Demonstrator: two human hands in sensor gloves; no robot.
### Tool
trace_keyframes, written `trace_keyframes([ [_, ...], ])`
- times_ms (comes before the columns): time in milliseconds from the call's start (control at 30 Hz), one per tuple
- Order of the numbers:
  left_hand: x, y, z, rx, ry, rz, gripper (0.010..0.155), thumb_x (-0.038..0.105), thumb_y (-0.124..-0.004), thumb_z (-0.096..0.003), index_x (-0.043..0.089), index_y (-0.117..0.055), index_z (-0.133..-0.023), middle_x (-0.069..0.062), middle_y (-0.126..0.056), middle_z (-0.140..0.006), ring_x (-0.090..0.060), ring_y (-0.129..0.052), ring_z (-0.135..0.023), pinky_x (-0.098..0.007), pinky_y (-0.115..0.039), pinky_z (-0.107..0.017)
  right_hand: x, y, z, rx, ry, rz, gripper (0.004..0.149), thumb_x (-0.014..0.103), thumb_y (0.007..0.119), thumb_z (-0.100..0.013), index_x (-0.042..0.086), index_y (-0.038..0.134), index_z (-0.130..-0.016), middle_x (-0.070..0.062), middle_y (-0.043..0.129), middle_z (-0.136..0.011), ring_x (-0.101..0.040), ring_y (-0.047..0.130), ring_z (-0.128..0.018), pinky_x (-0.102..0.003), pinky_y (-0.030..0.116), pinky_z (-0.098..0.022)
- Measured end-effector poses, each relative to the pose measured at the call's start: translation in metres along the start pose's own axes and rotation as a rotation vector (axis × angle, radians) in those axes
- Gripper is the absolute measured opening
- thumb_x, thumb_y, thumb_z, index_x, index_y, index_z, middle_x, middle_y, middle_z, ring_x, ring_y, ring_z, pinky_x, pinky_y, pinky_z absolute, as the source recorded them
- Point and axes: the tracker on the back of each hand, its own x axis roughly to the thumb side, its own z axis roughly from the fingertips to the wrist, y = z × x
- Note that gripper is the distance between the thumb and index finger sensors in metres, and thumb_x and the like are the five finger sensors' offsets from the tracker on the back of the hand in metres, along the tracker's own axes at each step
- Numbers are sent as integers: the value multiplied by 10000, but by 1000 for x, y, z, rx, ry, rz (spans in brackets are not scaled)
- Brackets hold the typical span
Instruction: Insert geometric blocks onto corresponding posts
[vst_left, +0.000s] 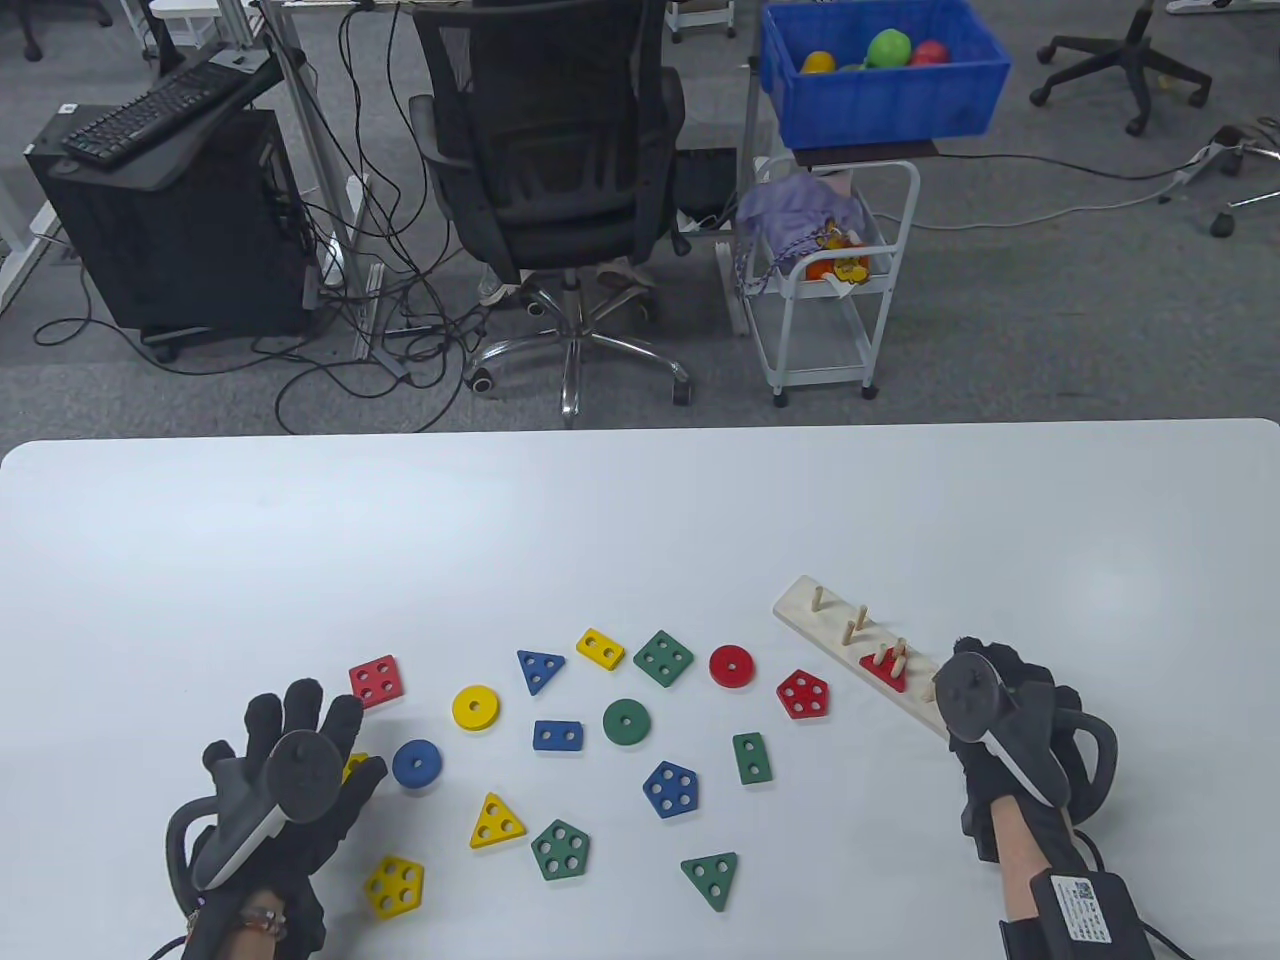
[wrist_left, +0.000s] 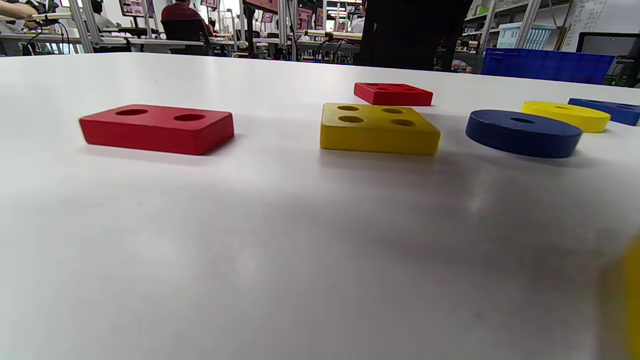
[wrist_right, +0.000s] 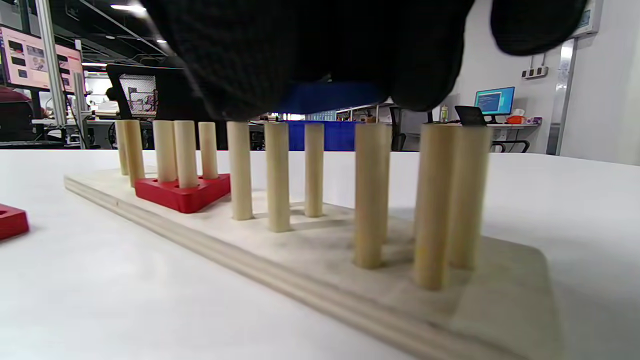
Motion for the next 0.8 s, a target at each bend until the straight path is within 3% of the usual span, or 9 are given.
trace_keyframes([
  [333, 0, 0, 0, -3, 0, 0, 742, 722, -460, -459, 469, -288, -1135, 88, -84, -1253, -309, -108, -1179, -685, -180, -789, 6, 6, -2, 36, -15, 18, 582, 350, 859, -417, 203, 679, -950, -131, 753, -993, -415, 785, -870, -696, 612, -617],
  [400, 0, 0, -1, -4, 0, -1, 741, 721, -460, -459, 470, -290, -1135, 86, -84, -1254, -310, -108, -1179, -686, -180, -788, 6, 7, -1, 19, -9, 23, 663, 373, 870, -407, 202, 613, -993, -151, 620, -1072, -443, 669, -955, -711, 575, -636],
  [567, 0, 1, -1, -1, -1, 8, 739, 722, -460, -460, 470, -291, -1135, 87, -83, -1253, -308, -109, -1180, -686, -179, -789, 9, -4, 7, -18, -22, -26, 644, 379, 860, -414, 191, 629, -985, -155, 632, -1063, -449, 682, -943, -697, 601, -620],
  [667, 0, 1, -1, 0, -3, 8, 739, 722, -460, -459, 471, -292, -1134, 87, -85, -1253, -309, -110, -1180, -686, -182, -789, 24, -7, 13, -18, -95, -3, 620, 369, 856, -418, 195, 645, -974, -142, 660, -1048, -438, 719, -917, -667, 641, -598],
  [800, 0, 0, -1, -1, -4, 6, 738, 721, -460, -460, 471, -295, -1134, 88, -85, -1253, -308, -110, -1180, -686, -182, -789, 70, 3, 21, 113, -297, 65, 600, 367, 833, -435, 201, 639, -979, -139, 664, -1049, -430, 727, -915, -656, 654, -593],
])
